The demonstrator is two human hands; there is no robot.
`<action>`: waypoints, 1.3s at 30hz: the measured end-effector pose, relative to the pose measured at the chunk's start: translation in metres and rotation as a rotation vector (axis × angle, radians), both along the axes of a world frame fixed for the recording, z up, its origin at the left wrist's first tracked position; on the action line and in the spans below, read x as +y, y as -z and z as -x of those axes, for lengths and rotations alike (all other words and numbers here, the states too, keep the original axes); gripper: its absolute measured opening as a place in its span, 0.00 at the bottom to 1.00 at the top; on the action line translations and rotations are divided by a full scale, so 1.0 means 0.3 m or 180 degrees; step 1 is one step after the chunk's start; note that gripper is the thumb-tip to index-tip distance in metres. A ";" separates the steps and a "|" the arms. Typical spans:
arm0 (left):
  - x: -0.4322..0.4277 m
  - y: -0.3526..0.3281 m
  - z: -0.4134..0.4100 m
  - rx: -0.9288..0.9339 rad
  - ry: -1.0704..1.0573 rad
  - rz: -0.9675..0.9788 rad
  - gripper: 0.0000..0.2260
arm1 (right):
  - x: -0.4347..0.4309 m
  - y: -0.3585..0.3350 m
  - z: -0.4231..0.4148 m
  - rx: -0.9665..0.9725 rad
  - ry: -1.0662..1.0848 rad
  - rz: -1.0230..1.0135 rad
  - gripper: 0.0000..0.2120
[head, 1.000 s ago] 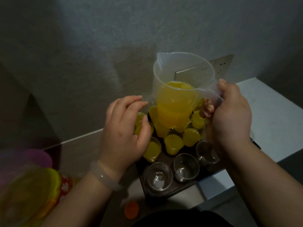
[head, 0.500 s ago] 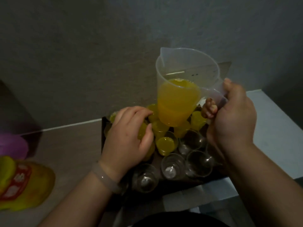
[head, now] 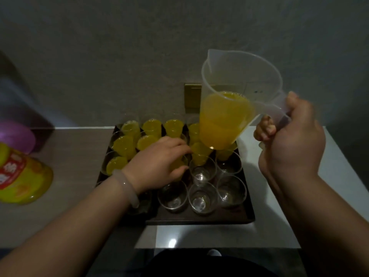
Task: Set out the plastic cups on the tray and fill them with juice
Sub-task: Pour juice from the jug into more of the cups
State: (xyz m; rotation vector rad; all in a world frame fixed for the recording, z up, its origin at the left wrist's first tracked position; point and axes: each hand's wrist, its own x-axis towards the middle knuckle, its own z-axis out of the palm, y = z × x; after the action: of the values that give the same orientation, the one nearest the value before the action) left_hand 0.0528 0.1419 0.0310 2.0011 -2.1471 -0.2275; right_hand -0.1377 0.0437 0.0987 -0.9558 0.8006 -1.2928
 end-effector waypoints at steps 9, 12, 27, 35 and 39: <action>-0.079 0.010 0.002 -0.0105 0.0273 -0.0364 0.24 | -0.040 0.019 0.053 0.0375 0.0418 -0.0025 0.19; -0.105 0.010 0.011 -0.0145 0.0489 -0.0546 0.27 | -0.046 0.023 0.062 0.0332 0.0468 -0.0044 0.19; -0.168 0.043 0.025 -0.0349 0.0658 -0.0988 0.36 | -0.074 0.053 0.074 0.0391 0.0539 -0.0046 0.18; -0.173 0.031 0.029 -0.0134 0.0645 -0.1083 0.35 | -0.107 0.052 0.088 0.0385 0.0487 -0.0049 0.19; -0.194 0.016 0.035 -0.0050 0.0621 -0.0550 0.26 | -0.113 0.049 0.096 0.0378 0.0545 -0.0052 0.19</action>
State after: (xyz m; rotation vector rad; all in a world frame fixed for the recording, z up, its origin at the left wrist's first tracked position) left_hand 0.0422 0.0836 0.0263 1.8824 -2.4086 -0.4421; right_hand -0.1664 0.0097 0.0841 -0.9746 1.0012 -1.3836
